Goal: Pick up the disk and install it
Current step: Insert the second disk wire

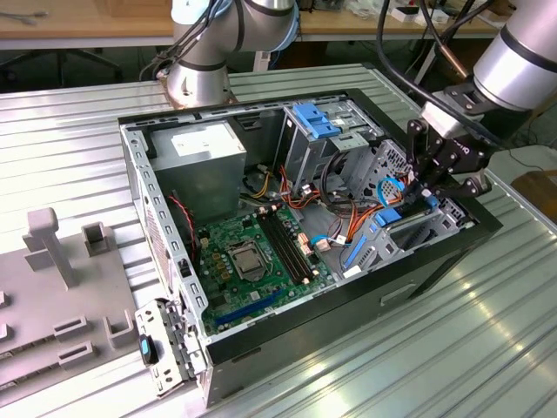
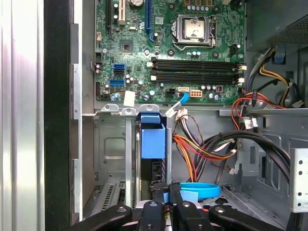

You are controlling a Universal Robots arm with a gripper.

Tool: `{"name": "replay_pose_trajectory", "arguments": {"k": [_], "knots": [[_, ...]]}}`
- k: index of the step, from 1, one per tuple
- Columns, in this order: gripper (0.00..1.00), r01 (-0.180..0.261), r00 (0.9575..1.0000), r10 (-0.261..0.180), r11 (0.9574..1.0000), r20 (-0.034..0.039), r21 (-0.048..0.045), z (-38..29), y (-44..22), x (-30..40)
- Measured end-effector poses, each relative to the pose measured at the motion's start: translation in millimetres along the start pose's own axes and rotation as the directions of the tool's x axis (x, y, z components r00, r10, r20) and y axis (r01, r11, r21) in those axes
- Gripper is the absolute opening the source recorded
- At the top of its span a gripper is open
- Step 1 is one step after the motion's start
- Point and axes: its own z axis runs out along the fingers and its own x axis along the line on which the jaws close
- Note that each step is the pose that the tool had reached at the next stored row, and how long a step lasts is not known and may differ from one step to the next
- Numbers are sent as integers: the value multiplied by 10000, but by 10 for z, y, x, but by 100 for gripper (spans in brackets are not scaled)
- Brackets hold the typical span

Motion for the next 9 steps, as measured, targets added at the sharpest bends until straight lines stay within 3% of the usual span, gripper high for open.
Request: {"name": "replay_pose_trajectory", "arguments": {"k": [9], "knots": [[17, 0, 10000, 0, 10000, 1, -1, 35, -1, 22]]}}
